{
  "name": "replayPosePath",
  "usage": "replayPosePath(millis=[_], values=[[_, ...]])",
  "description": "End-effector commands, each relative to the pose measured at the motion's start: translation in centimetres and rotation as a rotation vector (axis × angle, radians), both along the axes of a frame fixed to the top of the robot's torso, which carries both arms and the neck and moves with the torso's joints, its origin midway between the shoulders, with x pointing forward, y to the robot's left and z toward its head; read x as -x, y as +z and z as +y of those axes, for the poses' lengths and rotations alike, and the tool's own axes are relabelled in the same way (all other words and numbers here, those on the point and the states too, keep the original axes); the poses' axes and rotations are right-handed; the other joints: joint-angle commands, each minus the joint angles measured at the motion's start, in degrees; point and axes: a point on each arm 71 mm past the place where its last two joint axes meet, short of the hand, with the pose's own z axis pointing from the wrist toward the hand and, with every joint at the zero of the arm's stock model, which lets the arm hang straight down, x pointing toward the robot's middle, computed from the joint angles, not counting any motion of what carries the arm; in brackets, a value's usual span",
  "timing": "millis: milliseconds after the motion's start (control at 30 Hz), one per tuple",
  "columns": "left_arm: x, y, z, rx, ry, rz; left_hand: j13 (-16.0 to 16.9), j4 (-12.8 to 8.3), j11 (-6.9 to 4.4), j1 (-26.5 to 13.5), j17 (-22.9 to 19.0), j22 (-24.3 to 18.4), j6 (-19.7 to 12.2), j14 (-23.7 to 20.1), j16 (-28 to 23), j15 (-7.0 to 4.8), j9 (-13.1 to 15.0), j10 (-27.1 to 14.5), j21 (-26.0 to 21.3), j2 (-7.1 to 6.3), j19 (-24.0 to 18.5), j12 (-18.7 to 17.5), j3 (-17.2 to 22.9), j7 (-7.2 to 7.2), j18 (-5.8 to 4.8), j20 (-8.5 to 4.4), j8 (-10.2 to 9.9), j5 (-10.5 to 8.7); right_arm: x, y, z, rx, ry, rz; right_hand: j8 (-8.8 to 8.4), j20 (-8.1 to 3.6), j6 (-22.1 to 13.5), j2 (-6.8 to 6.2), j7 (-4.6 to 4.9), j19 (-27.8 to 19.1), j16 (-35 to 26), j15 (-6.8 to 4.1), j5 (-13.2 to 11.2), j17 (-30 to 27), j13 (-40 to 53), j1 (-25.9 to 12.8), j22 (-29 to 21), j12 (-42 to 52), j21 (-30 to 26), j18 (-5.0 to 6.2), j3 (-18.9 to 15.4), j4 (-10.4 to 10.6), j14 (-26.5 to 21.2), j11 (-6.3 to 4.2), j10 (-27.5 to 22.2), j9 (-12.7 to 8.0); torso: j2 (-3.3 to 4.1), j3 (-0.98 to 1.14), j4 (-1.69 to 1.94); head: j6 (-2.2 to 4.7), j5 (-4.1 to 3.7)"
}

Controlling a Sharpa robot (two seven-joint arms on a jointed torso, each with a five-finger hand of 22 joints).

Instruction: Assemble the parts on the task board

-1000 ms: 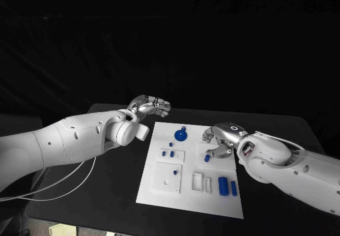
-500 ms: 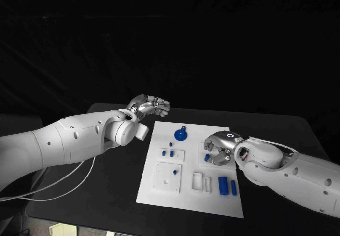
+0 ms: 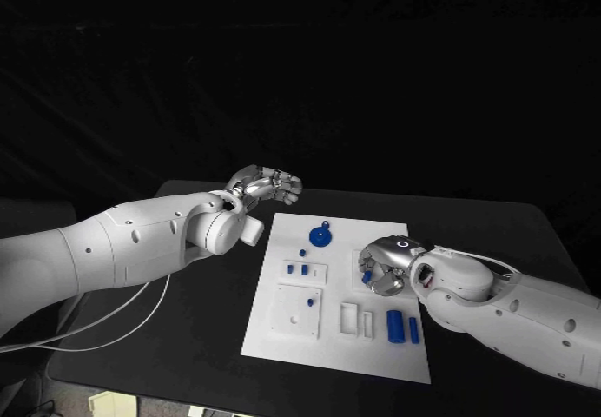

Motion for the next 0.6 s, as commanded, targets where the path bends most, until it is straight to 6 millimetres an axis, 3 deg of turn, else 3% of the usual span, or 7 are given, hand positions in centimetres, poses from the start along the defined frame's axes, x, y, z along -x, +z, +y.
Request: replayPosePath(millis=[33,300,600], values=[[-0.01,0.17,-0.18,0.012,-0.013,-0.006,-0.1,0.1,-0.02,-0.1,0.1,0.1,-0.3,0.2,-0.2,0.29,-0.1,-0.3,-0.3,0.31,0.4,-0.2,-0.2,-0.04,0.93,0.03,0.3,-0.03,0.07,-0.07,0.13,0.009,0.012,-0.017,0.62,-0.16,1.0,0.74,-0.09,0.3,0.4,-0.55,-0.1,-0.1,0.2,0.7,1.1,0.7,0.2,4.57,0.8,0.1,0.1,-0.2,1.1,0.2,-0.01,0.01,0.06,-0.11,-0.02],[-0.01,0.16,-0.18,0.012,-0.014,-0.006,-0.1,0.2,-0.02,-0.1,0.2,0.1,-0.3,0.2,-0.2,0.3,-0.1,-0.3,-0.4,0.33,0.4,-0.2,-0.3,-0.04,0.93,0.04,0.3,-0.04,0.06,-0.15,0.04,0.02,0.011,-0.041,2.22,-0.36,3.8,3.58,-0.91,0.1,0.7,-1.81,-0.1,-0.2,1.3,1.1,1.2,2.3,0.8,4.57,2.2,-0.7,-0.1,-1.51,4.5,1.1,-0.02,-0.05,0.0,-0.17,0.03],[-0.02,0.16,-0.2,0.012,-0.015,-0.005,-0.1,0.2,-0.02,-0.1,0.2,0.1,-0.3,0.2,-0.3,0.3,-0.1,-0.3,-0.4,0.34,0.4,-0.2,-0.3,-0.04,0.94,0.05,0.3,-0.04,0.15,0.12,0.28,-0.007,0.003,-0.1,3.44,-0.55,6.0,4.95,-1.89,0.2,0.9,-2.79,-0.1,-0.4,2.6,0.6,1.1,3.6,1.3,4.57,3.4,-1.8,0.0,-2.53,7.0,2.0,-0.02,-0.03,0.0,-0.3,0.01]])
